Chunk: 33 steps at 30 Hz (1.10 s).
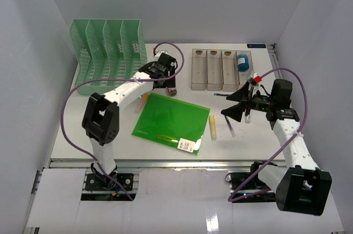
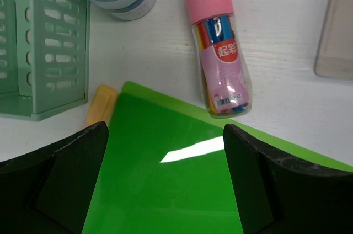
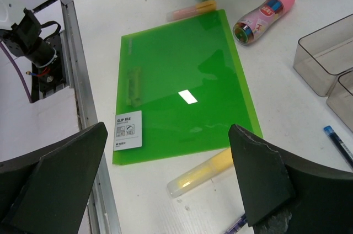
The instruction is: Organize the desk
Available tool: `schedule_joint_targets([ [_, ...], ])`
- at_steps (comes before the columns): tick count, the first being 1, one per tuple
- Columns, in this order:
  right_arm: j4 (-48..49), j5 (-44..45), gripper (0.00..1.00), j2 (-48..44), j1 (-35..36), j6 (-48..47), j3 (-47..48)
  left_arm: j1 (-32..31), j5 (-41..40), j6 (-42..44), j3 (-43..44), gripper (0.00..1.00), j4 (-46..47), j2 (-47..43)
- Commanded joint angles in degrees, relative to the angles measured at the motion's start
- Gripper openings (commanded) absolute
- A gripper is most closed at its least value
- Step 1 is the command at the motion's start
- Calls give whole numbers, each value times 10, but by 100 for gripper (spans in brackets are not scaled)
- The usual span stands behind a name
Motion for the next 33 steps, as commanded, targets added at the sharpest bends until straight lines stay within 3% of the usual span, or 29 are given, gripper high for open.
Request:
schedule_joint_targets([
  [1,56,-8,97,-18,-5,31,-17,23,-32,25,82,96,-20,56],
  [10,58,-6,97,-14,-8,33,-16,61,-38,9,193,97,-64,143],
  [33,59,-8,97,-3,-22,33,-16,97,-28,19,294,97,-58,247],
])
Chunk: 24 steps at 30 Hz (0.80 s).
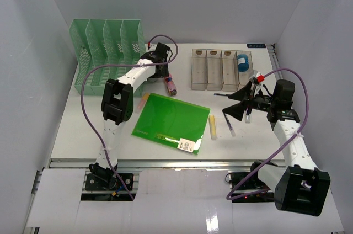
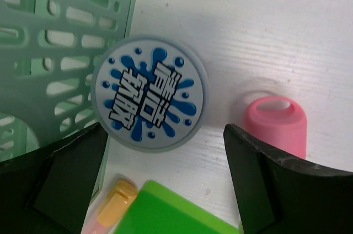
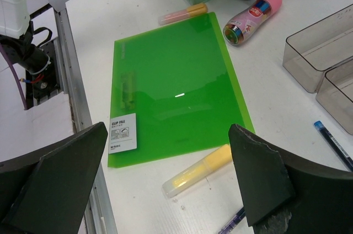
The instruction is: Organize the desk
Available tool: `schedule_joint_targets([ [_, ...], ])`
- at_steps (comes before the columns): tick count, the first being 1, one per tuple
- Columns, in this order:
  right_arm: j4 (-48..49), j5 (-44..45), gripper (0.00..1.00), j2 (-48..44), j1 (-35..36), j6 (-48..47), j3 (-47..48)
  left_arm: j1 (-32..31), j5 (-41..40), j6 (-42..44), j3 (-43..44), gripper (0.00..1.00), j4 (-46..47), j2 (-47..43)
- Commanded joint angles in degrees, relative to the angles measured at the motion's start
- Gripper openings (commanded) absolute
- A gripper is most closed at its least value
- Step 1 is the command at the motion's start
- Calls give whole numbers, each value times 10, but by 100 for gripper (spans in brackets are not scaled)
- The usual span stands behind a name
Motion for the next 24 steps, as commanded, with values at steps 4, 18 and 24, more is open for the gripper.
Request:
schedule_joint_targets([
  [4,18,-9,97,5,-6,2,-1,13,-4,6,64,94,7,16],
  [18,18,-9,97,9,-11,1,-2,18,20,8,69,60,30,20],
  [24,15,-16,97,8,-12,-13,-8,18,70,-2,18,23,53,-43],
])
